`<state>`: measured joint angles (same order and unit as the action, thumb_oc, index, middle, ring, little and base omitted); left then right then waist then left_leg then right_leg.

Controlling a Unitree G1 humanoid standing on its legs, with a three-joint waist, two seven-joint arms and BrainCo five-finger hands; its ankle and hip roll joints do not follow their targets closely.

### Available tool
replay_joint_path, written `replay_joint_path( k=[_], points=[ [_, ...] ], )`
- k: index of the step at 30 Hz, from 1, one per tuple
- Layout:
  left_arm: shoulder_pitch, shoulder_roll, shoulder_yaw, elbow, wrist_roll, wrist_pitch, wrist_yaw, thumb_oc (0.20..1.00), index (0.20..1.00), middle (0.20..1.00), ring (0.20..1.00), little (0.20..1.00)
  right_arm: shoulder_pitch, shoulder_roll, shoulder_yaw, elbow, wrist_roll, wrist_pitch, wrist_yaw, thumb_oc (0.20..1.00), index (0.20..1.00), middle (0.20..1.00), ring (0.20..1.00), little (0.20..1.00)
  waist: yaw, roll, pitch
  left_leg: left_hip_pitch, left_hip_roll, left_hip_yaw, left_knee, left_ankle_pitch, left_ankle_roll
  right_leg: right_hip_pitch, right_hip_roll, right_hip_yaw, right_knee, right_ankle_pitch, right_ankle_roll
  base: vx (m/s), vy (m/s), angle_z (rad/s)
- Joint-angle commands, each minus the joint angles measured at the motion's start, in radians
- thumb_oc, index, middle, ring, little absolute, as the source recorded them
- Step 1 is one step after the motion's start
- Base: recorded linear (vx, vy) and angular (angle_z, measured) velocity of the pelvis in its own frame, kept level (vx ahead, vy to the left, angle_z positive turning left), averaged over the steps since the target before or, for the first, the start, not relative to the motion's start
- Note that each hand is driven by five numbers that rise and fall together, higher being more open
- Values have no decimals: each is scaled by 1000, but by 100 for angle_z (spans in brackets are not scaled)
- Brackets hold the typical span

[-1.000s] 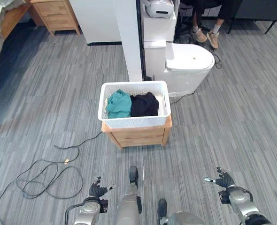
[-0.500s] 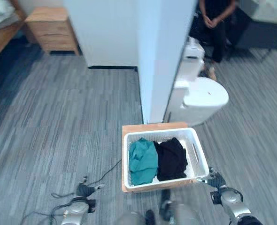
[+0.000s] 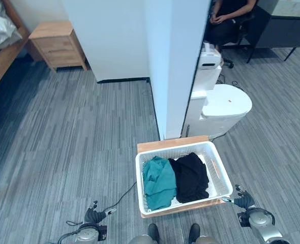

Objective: Grab the laundry basket,head to the washer,open it,put in the laundry and shut it.

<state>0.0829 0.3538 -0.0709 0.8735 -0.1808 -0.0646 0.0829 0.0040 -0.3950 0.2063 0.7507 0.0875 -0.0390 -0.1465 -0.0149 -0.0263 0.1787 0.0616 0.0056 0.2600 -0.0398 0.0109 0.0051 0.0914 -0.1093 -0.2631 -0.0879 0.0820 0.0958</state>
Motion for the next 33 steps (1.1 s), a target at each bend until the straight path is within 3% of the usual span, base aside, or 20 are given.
replay_joint_path(
  k=[1, 5, 6, 9, 10, 11, 12, 13, 26, 32, 33],
  points=[
    [-26, 11, 1, -23, 13, -18, 5, 1000, 1000, 1000, 1000, 1000, -46, -60, -19, -79, -25, -35, -13, 1000, 1000, 1000, 1000, 1000, 0, -5, 8, -48, 45, -40, -30, 53, -67, 28, 47, 10, 9, -146, 18, -32, -59, 0],
    [-26, 11, 1, -23, 13, -18, 5, 1000, 1000, 1000, 1000, 1000, -46, -61, -19, -79, -25, -35, -13, 1000, 1000, 1000, 1000, 1000, 0, -5, 8, -48, 45, -40, -30, 53, -67, 28, 47, 10, 9, -146, 18, -42, -52, 0],
    [-45, 11, -17, -119, -2, -22, 20, 1000, 1000, 1000, 1000, 1000, -52, -103, -15, -190, -50, -48, -22, 1000, 1000, 1000, 1000, 1000, -6, -11, 38, -98, 65, -54, 13, 67, -81, 18, 64, 15, 5, -155, -1, -152, -178, -1],
    [-75, 11, -41, -140, -7, -22, 31, 1000, 1000, 1000, 1000, 1000, -76, -113, 3, -197, -48, -46, -25, 1000, 1000, 1000, 1000, 1000, -5, -18, 60, -153, 68, -75, 85, 61, -87, 8, 61, 8, 7, -153, -11, -156, -116, 27],
    [-103, 8, -63, -166, -20, -25, 42, 1000, 1000, 1000, 1000, 1000, -116, -118, 34, -191, -41, -43, -30, 1000, 1000, 1000, 1000, 1000, 5, -28, 86, -191, 53, -119, 145, 31, -88, -11, 50, 9, 16, -144, -16, -154, -56, 34],
    [-104, 8, -63, -166, -21, -25, 42, 1000, 1000, 1000, 1000, 1000, -117, -118, 34, -191, -41, -43, -30, 1000, 1000, 1000, 1000, 1000, 3, -28, 83, -195, 53, -120, 145, 34, -87, -15, 50, 7, 16, -143, -17, -116, -38, 5],
    [-120, 0, -78, -187, -25, -28, 51, 1000, 1000, 1000, 1000, 1000, -155, -110, 65, -194, -37, -41, -27, 1000, 1000, 1000, 1000, 1000, 4, -34, 79, -188, 33, -160, 156, -15, -78, -32, 48, 12, 12, -136, -11, 0, 0, 0],
    [-131, -6, -95, -186, -20, -24, 58, 1000, 1000, 1000, 1000, 1000, -172, -102, 80, -181, -37, -35, -28, 1000, 1000, 1000, 1000, 1000, 0, -33, 78, -185, 31, -168, 153, -12, -76, -39, 51, 12, 13, -130, -9, -16, 3, -12],
    [-446, -25, -251, -89, -14, -19, 172, 1000, 1000, 1000, 1000, 1000, -488, 12, 218, 36, 36, -4, -128, 1000, 1000, 1000, 1000, 1000, 7, -28, 134, -279, 37, -97, 50, 36, -59, -268, 41, 87, 85, -83, 3, -69, 39, -16],
    [-577, -66, -333, 84, 8, 5, 201, 1000, 1000, 1000, 1000, 1000, -576, 64, 261, 148, 93, 4, -149, 1000, 1000, 1000, 1000, 1000, -6, -10, 162, -310, 34, -89, 16, 68, -59, -324, 39, 100, 90, -67, 10, -8, 10, -5],
    [-577, -66, -333, 84, 8, 5, 201, 1000, 1000, 1000, 1000, 1000, -576, 64, 261, 148, 93, 4, -149, 849, 849, 849, 849, 849, -6, -10, 162, -310, 34, -89, 16, 68, -59, -324, 39, 100, 90, -67, 10, 0, 0, 0]
  ],
)
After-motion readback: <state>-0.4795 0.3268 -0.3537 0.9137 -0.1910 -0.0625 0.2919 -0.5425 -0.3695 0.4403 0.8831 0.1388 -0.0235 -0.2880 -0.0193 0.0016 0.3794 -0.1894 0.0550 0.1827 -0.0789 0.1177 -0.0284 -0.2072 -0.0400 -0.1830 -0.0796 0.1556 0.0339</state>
